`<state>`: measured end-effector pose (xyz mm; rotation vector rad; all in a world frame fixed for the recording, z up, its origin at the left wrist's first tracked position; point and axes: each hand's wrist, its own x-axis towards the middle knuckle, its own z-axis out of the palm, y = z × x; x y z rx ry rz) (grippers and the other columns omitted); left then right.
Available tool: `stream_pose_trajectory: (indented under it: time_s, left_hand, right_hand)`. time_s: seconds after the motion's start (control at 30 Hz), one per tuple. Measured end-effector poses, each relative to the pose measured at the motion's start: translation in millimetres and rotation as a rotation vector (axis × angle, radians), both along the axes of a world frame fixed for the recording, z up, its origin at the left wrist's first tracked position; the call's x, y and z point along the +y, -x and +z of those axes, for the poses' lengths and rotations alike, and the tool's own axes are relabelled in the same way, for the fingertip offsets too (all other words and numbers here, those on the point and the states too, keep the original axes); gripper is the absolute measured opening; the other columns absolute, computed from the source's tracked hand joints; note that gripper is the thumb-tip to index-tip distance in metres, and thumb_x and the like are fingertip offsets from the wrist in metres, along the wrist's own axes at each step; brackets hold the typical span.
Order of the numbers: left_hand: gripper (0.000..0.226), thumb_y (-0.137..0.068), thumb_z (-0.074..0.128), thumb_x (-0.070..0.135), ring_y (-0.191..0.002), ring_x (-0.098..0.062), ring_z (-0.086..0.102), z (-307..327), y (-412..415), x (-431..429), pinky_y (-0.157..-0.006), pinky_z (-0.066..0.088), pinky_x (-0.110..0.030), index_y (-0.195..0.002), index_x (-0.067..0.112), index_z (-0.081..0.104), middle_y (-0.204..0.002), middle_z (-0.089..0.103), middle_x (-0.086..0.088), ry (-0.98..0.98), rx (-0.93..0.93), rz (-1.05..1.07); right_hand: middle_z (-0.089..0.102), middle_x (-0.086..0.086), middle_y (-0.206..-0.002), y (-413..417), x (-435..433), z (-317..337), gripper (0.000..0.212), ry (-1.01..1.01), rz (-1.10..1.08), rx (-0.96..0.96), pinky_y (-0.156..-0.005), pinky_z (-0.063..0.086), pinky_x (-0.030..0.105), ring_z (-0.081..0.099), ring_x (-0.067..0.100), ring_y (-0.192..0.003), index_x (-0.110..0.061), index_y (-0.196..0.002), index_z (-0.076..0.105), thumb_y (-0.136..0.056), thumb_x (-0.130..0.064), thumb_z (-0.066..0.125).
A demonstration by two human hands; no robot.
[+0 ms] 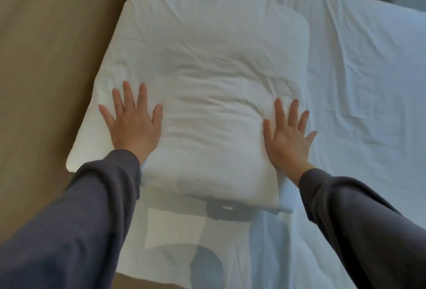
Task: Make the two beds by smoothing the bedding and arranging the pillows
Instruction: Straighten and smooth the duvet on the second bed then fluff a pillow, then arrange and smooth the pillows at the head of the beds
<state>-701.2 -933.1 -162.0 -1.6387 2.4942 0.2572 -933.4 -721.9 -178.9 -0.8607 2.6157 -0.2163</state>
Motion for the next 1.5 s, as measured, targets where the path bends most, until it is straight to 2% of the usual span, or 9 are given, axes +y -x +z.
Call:
stream_pose_trajectory:
  time_s: [0.17, 0.43, 0.6, 0.73, 1.0, 1.23, 1.33, 1.43, 1.5]
  left_hand:
    - [0.064, -0.099, 0.006, 0.053, -0.150, -0.024, -0.009, 8, -32, 80, -0.118, -0.006, -0.053, -0.156, 0.025, 0.001, -0.163, -0.006, -0.005, -0.003, 0.109, -0.022]
    - [0.073, -0.096, 0.013, 0.053, -0.149, -0.032, -0.008, -10, -58, 190, -0.116, 0.008, -0.060, -0.155, 0.015, -0.005, -0.162, -0.009, -0.012, -0.074, 0.008, -0.096]
    - [0.073, -0.095, 0.008, 0.057, -0.147, -0.032, -0.020, 47, -63, 259, -0.116, 0.001, -0.062, -0.151, 0.019, -0.020, -0.160, -0.022, -0.010, -0.142, -0.128, -0.014]
    - [0.073, -0.094, 0.005, 0.058, -0.147, -0.032, -0.019, 124, -77, 341, -0.114, -0.001, -0.064, -0.153, 0.020, -0.014, -0.160, -0.020, -0.009, -0.118, -0.169, 0.096]
    - [0.071, -0.095, 0.009, 0.059, -0.149, -0.034, 0.007, 210, -112, 562, -0.110, 0.013, -0.070, -0.156, 0.023, 0.011, -0.162, 0.010, -0.011, -0.179, -0.053, 0.603]
    - [0.070, -0.095, 0.015, 0.056, -0.146, -0.038, 0.020, 224, -169, 741, -0.103, 0.017, -0.076, -0.152, 0.018, 0.030, -0.159, 0.024, -0.013, -0.277, -0.104, 1.048]
    - [0.070, -0.093, 0.024, 0.056, -0.145, -0.039, 0.021, 228, -187, 796, -0.103, 0.018, -0.077, -0.152, 0.018, 0.031, -0.158, 0.025, -0.014, -0.292, -0.096, 1.234]
    - [0.073, -0.093, 0.014, 0.059, -0.146, -0.038, 0.019, 233, -209, 880, -0.103, 0.014, -0.076, -0.153, 0.019, 0.026, -0.159, 0.022, -0.013, -0.288, -0.073, 1.478]
    - [0.076, -0.090, 0.005, 0.061, -0.149, -0.035, 0.006, 234, -215, 934, -0.107, 0.008, -0.074, -0.156, 0.023, 0.012, -0.163, 0.009, -0.009, -0.322, -0.044, 1.597]
  right_hand:
    - [-0.018, 0.000, -0.162, -73, 50, 6, 0.063, 0.123, 0.158, -0.033, -0.114, 0.005, 0.065, -0.017, 0.028, -0.149, -0.035, -0.154, -0.005, -0.096, -0.050, 0.015]
    - [0.006, 0.017, -0.162, -86, 109, 1, 0.076, -0.082, 0.614, 0.167, -0.101, 0.025, 0.075, 0.006, 0.044, -0.147, -0.022, -0.155, 0.012, -0.091, -0.058, 0.029]
    - [0.003, 0.013, -0.163, -87, 146, 52, 0.073, -0.183, 0.829, 0.242, -0.104, 0.023, 0.074, 0.006, 0.043, -0.148, -0.027, -0.156, 0.012, -0.093, -0.062, 0.022]
    - [0.004, 0.012, -0.164, -87, 187, 119, 0.074, -0.158, 0.971, 0.290, -0.108, 0.019, 0.071, 0.006, 0.043, -0.148, -0.029, -0.156, 0.011, -0.094, -0.063, 0.033]
    - [0.013, 0.013, -0.162, -150, 292, 208, 0.070, -0.129, 1.238, 0.177, -0.111, 0.020, 0.068, 0.015, 0.042, -0.147, -0.028, -0.155, 0.016, -0.095, -0.053, 0.043]
    - [-0.015, 0.010, -0.162, -273, 381, 241, 0.067, -0.184, 1.720, 0.050, -0.115, 0.000, 0.065, -0.011, 0.039, -0.148, -0.031, -0.154, -0.011, -0.101, -0.049, 0.026]
    - [-0.017, 0.010, -0.162, -309, 419, 246, 0.066, -0.214, 1.869, 0.067, -0.115, 0.002, 0.065, -0.012, 0.039, -0.148, -0.030, -0.154, -0.013, -0.102, -0.049, 0.024]
    - [-0.015, 0.010, -0.162, -357, 489, 246, 0.068, -0.203, 2.106, 0.122, -0.114, 0.000, 0.064, -0.010, 0.040, -0.148, -0.030, -0.153, -0.016, -0.101, -0.052, 0.022]
    - [-0.016, 0.010, -0.162, -379, 537, 244, 0.068, -0.198, 2.200, 0.164, -0.114, 0.001, 0.063, -0.009, 0.040, -0.148, -0.030, -0.152, -0.018, -0.101, -0.054, 0.021]
